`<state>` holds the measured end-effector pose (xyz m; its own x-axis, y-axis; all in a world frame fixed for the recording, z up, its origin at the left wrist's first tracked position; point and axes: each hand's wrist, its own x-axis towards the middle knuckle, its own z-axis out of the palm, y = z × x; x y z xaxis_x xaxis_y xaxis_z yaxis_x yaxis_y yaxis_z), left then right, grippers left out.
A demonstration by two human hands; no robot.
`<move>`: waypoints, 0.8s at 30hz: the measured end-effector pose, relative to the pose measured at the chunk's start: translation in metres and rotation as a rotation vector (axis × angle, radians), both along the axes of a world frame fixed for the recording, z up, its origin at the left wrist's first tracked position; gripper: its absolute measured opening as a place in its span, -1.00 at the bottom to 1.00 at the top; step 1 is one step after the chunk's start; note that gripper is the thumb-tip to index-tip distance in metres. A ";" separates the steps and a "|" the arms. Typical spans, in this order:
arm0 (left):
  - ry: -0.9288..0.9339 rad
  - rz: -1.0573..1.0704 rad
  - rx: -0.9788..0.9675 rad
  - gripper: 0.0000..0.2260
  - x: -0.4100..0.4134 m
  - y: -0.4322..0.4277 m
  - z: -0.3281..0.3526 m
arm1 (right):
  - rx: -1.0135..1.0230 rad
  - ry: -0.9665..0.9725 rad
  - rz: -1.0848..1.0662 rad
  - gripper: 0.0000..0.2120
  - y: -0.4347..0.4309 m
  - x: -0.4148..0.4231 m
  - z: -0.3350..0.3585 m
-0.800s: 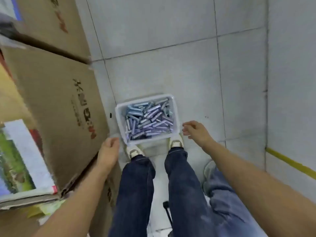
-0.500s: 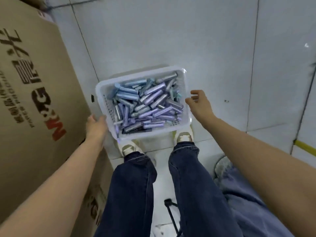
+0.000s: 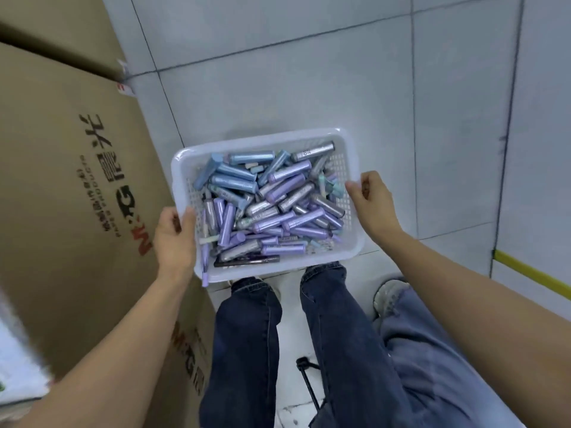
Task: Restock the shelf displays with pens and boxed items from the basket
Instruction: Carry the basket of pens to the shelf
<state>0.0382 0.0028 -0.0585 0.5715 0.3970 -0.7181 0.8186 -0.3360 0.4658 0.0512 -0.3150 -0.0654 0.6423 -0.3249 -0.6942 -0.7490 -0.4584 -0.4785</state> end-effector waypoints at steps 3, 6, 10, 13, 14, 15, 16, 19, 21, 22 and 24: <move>-0.114 -0.047 0.006 -0.67 0.035 -0.009 0.098 | -0.006 -0.139 -0.033 -0.83 -0.004 0.024 0.104; -0.197 -0.116 0.019 -0.69 0.060 -0.018 0.165 | -0.029 -0.231 -0.062 -0.83 -0.005 0.040 0.173; -0.351 -0.155 0.024 -0.75 0.108 -0.029 0.299 | -0.015 -0.335 -0.127 -0.85 -0.017 0.081 0.302; -0.411 -0.199 0.064 -0.74 0.141 -0.035 0.368 | 0.034 -0.373 -0.141 -0.81 -0.026 0.110 0.365; -0.418 -0.203 0.074 -0.74 0.152 -0.037 0.386 | 0.054 -0.386 -0.141 -0.79 -0.029 0.121 0.382; -0.439 -0.194 0.080 -0.74 0.161 -0.039 0.402 | 0.075 -0.403 -0.129 -0.78 -0.032 0.133 0.397; -0.455 -0.182 0.083 -0.72 0.170 -0.041 0.416 | 0.092 -0.417 -0.117 -0.78 -0.035 0.144 0.412; -0.470 -0.159 0.093 -0.65 0.200 -0.048 0.454 | 0.126 -0.442 -0.083 -0.85 -0.043 0.186 0.450; -0.474 -0.128 0.096 -0.64 0.220 -0.052 0.478 | 0.124 -0.431 -0.048 -0.87 -0.048 0.217 0.470; -0.477 -0.108 0.085 -0.65 0.232 -0.053 0.488 | 0.124 -0.432 -0.030 -0.86 -0.049 0.234 0.480; -0.493 -0.086 0.082 -0.64 0.260 -0.052 0.503 | 0.122 -0.436 -0.007 -0.83 -0.050 0.269 0.494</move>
<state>0.2977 -0.0487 0.4449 0.8679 0.3773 -0.3233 0.4759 -0.4447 0.7588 0.3204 -0.3650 0.4281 0.8813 -0.2628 -0.3927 -0.4683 -0.3746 -0.8002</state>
